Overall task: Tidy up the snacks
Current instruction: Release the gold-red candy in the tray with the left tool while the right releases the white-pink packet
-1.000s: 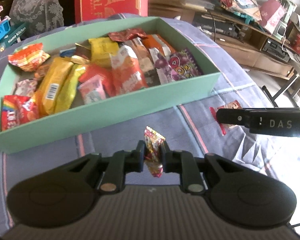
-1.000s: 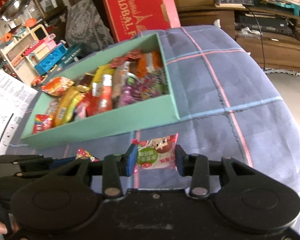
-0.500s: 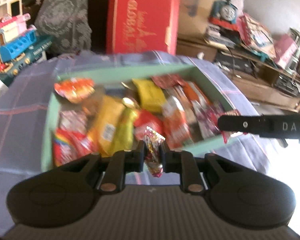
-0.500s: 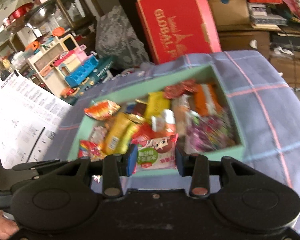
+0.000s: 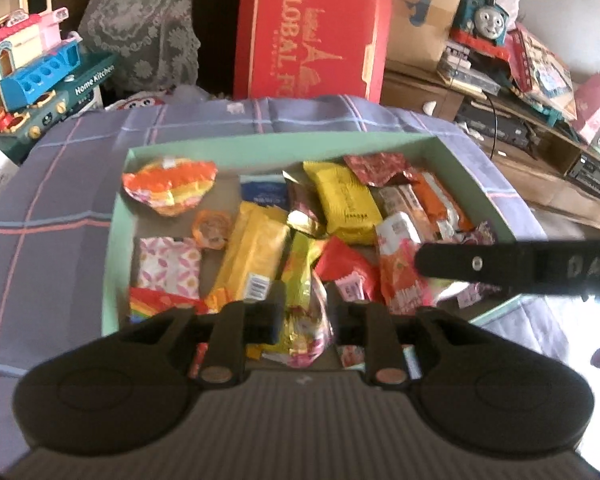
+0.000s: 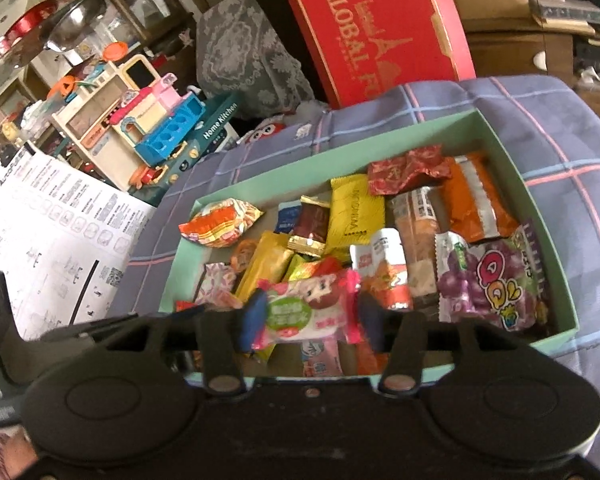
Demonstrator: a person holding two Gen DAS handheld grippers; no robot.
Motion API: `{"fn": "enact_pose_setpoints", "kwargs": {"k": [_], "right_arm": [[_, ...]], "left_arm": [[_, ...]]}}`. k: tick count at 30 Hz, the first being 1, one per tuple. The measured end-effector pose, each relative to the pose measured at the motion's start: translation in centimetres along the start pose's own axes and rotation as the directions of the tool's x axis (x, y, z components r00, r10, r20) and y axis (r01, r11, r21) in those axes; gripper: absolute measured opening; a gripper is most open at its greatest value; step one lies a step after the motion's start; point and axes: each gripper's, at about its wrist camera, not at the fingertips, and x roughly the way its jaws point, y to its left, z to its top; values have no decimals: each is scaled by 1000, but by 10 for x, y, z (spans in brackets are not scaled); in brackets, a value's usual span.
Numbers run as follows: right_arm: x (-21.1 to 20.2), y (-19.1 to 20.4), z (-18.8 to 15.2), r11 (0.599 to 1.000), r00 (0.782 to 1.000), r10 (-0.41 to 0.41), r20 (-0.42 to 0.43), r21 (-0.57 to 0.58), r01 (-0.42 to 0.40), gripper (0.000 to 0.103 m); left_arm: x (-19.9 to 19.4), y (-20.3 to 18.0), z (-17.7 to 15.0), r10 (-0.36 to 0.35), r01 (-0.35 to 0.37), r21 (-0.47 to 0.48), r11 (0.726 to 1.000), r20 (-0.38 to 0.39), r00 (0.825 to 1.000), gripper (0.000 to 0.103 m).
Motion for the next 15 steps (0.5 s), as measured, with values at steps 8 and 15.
{"fn": "enact_pose_setpoints", "kwargs": {"k": [8, 15], "right_arm": [[-2, -11, 0, 999, 999, -36, 26, 35, 35, 103], [-11, -5, -6, 999, 999, -47, 26, 12, 46, 103]], "left_arm": [[9, -4, -6, 63, -63, -4, 998, -10, 998, 101], [-2, -3, -9, 75, -75, -2, 997, -6, 997, 103]]}}
